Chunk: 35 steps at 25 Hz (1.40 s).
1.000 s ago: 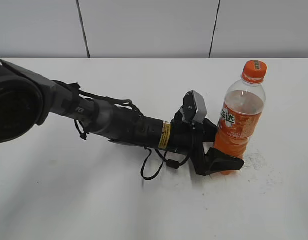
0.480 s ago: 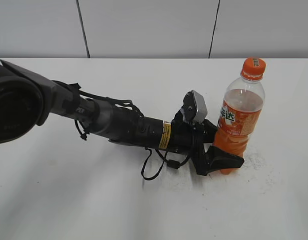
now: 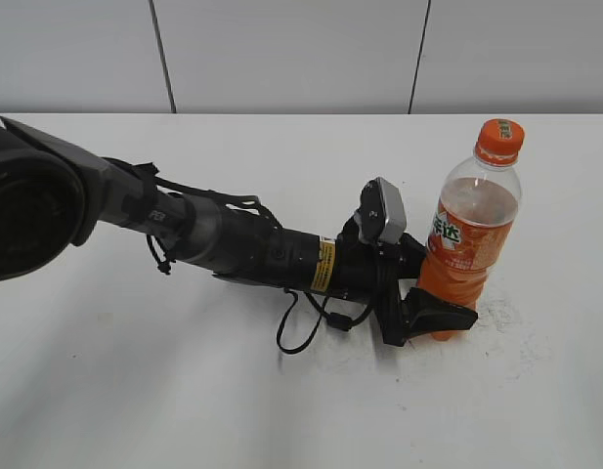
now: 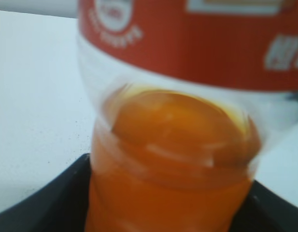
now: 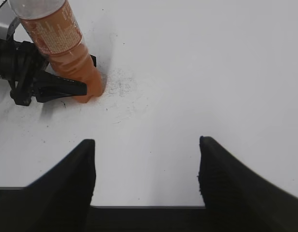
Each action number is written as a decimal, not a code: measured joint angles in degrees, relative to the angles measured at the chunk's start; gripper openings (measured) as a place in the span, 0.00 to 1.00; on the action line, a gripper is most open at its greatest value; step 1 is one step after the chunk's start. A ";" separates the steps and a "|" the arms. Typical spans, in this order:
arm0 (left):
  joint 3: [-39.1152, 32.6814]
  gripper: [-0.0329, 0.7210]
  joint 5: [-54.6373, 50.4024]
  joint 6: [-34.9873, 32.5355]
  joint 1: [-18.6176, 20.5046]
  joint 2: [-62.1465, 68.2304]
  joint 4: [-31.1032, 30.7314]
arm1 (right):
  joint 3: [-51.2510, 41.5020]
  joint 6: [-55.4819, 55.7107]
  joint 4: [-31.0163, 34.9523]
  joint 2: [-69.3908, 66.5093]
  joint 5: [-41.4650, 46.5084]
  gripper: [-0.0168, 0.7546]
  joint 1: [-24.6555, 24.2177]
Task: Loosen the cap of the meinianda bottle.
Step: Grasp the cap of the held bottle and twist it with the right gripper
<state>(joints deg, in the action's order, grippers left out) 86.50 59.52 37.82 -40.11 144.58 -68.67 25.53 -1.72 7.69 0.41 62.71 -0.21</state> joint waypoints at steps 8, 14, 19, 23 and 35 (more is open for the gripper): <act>0.00 0.77 0.00 -0.48 0.00 0.00 0.00 | 0.06 0.00 0.18 0.00 -1.01 0.66 0.00; 0.00 0.77 0.00 -0.48 0.00 0.00 0.05 | 1.75 0.00 2.70 -4.65 -3.86 0.66 0.00; 0.00 0.77 0.00 -0.48 0.00 0.00 0.11 | 6.51 -3.99 10.57 -19.59 -7.21 0.66 0.00; 0.00 0.77 0.00 -0.48 0.00 0.00 0.11 | 11.99 -11.11 20.23 -29.76 -7.76 0.66 0.00; 0.00 0.77 0.00 -0.53 0.00 0.00 0.14 | 38.87 -13.83 27.52 -63.59 1.16 0.66 3.44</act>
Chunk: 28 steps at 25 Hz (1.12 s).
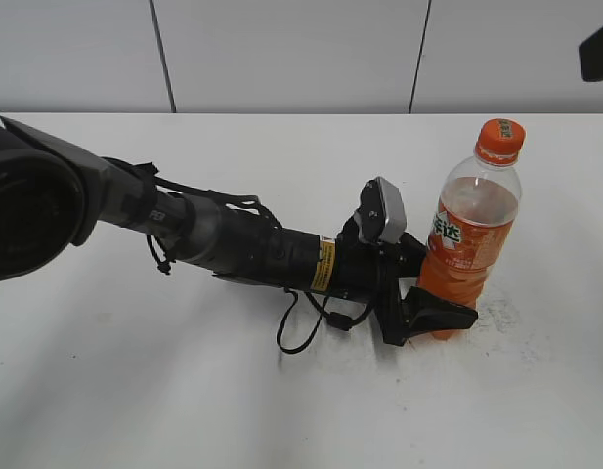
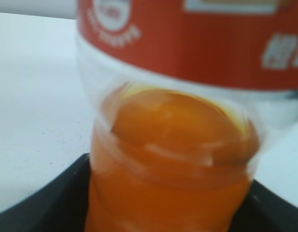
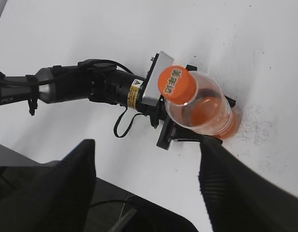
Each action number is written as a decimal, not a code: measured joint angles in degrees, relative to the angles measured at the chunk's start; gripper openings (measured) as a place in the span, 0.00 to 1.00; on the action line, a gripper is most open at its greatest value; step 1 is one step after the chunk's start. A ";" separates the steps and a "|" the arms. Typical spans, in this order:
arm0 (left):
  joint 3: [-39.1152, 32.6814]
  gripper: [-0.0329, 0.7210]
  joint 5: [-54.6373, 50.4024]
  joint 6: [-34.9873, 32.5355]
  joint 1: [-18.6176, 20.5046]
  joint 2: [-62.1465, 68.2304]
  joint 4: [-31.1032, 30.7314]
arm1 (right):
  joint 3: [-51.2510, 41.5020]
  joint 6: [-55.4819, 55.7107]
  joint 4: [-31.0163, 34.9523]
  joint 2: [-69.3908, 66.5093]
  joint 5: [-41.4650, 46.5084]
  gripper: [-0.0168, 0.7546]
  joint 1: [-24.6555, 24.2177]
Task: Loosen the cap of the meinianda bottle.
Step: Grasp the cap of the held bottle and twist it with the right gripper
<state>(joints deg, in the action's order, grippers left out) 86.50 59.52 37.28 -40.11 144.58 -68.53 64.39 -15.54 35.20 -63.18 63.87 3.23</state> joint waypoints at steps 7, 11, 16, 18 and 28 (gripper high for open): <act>0.00 0.77 0.00 0.00 0.00 0.00 0.03 | 17.91 12.72 -17.06 -13.58 5.51 0.66 11.62; 0.00 0.77 0.00 0.00 0.00 0.00 0.03 | 22.18 17.11 -22.62 -19.16 5.51 0.66 16.27; 0.00 0.77 -0.02 -0.06 0.00 0.00 -0.03 | 22.37 16.39 -23.89 -23.35 5.67 0.66 16.79; 0.00 0.77 -0.02 -0.06 0.00 0.00 -0.03 | 22.25 15.54 -24.06 -23.63 5.67 0.66 16.79; 0.00 0.77 -0.02 -0.18 0.00 0.00 -0.07 | 15.59 14.20 -24.22 -23.65 5.81 0.66 16.81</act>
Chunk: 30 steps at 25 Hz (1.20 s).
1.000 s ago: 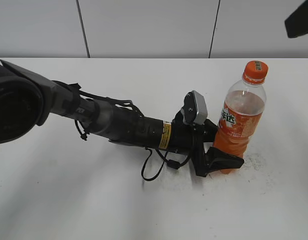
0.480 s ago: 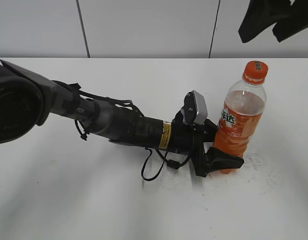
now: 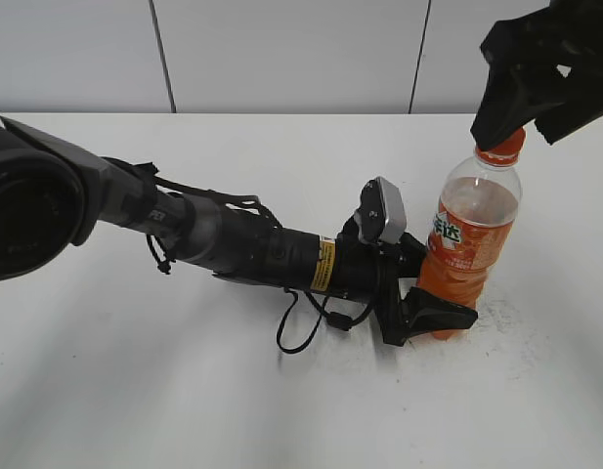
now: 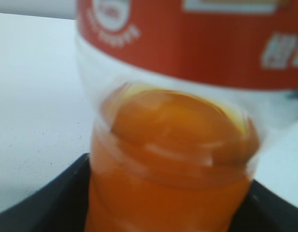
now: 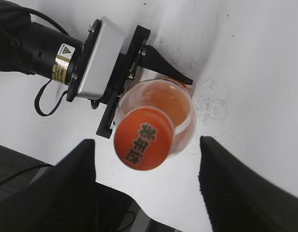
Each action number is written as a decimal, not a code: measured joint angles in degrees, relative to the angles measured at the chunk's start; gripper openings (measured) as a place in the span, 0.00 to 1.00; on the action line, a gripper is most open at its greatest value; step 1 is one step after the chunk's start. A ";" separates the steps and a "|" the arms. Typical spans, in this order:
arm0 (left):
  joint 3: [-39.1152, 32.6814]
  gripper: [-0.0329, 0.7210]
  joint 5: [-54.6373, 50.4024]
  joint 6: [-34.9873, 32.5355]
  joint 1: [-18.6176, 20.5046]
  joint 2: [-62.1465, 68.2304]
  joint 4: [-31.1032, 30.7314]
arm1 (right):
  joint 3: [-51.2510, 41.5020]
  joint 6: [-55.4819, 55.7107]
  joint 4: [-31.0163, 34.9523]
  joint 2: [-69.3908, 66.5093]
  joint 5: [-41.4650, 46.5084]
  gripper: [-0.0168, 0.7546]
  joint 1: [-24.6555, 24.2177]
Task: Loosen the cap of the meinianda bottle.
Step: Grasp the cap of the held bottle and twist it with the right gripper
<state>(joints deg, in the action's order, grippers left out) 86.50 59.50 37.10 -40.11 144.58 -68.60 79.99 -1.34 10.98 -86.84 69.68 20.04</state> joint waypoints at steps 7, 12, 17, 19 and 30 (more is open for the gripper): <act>0.00 0.77 0.00 0.00 0.00 0.00 0.00 | -0.02 2.65 0.00 -0.96 0.00 0.66 0.00; 0.00 0.77 0.00 0.00 0.00 0.00 -0.03 | -0.06 3.07 0.44 -1.89 -1.01 0.66 0.00; 0.00 0.77 0.00 0.00 0.00 0.00 -0.03 | -0.06 3.07 0.61 -1.89 -1.71 0.53 0.00; 0.00 0.77 0.00 0.00 0.00 0.00 -0.03 | -0.06 3.01 0.61 -1.89 -1.71 0.43 0.00; 0.00 0.77 0.00 -0.21 0.00 0.00 -0.42 | -0.06 -11.70 0.99 -1.89 -0.86 0.37 0.00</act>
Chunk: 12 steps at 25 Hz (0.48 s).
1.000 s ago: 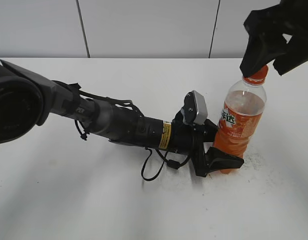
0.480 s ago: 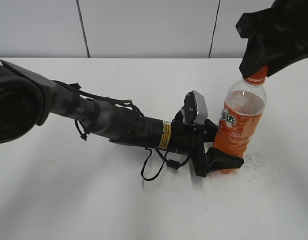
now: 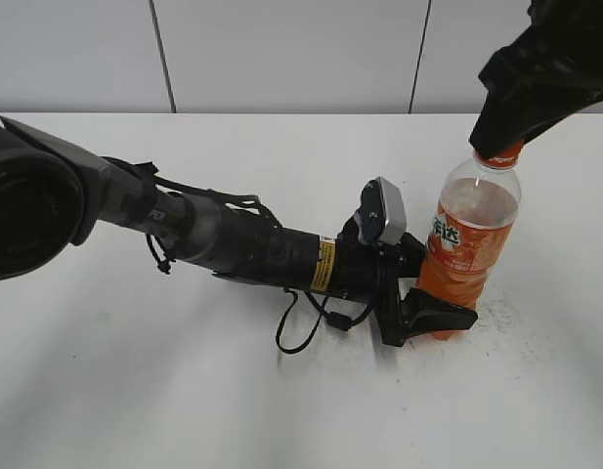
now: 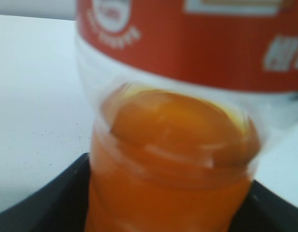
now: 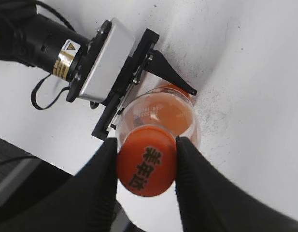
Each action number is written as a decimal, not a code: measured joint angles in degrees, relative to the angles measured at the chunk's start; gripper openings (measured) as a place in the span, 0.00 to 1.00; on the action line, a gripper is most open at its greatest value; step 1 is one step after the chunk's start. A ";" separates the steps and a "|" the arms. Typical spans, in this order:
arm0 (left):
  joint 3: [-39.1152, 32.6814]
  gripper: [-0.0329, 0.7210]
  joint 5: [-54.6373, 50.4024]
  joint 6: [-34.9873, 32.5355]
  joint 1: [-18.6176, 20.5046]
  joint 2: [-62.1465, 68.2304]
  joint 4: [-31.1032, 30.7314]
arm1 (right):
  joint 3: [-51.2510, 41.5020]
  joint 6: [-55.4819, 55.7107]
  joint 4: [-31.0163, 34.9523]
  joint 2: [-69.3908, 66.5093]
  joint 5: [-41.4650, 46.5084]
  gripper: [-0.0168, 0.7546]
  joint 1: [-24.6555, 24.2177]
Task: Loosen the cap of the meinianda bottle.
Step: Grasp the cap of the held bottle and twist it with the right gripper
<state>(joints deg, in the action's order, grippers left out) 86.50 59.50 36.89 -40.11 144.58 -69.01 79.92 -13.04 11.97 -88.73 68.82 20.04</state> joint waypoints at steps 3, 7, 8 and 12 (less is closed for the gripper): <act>0.00 0.77 0.05 -0.15 0.00 0.00 -0.11 | 0.06 -13.33 0.18 0.00 0.07 0.37 0.00; 0.04 0.77 0.05 -0.21 0.00 0.00 -0.16 | 0.17 -28.82 0.24 0.00 0.29 0.37 0.00; 0.04 0.77 0.05 -0.21 0.00 0.00 -0.16 | 0.17 -31.60 0.24 0.00 0.37 0.37 0.00; 0.04 0.77 0.05 -0.28 0.00 0.00 -0.16 | 0.17 -32.38 0.24 0.00 0.36 0.37 0.00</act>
<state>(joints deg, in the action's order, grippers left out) 86.54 59.55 36.61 -40.11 144.58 -69.17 80.09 -45.42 12.21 -88.73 69.18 20.04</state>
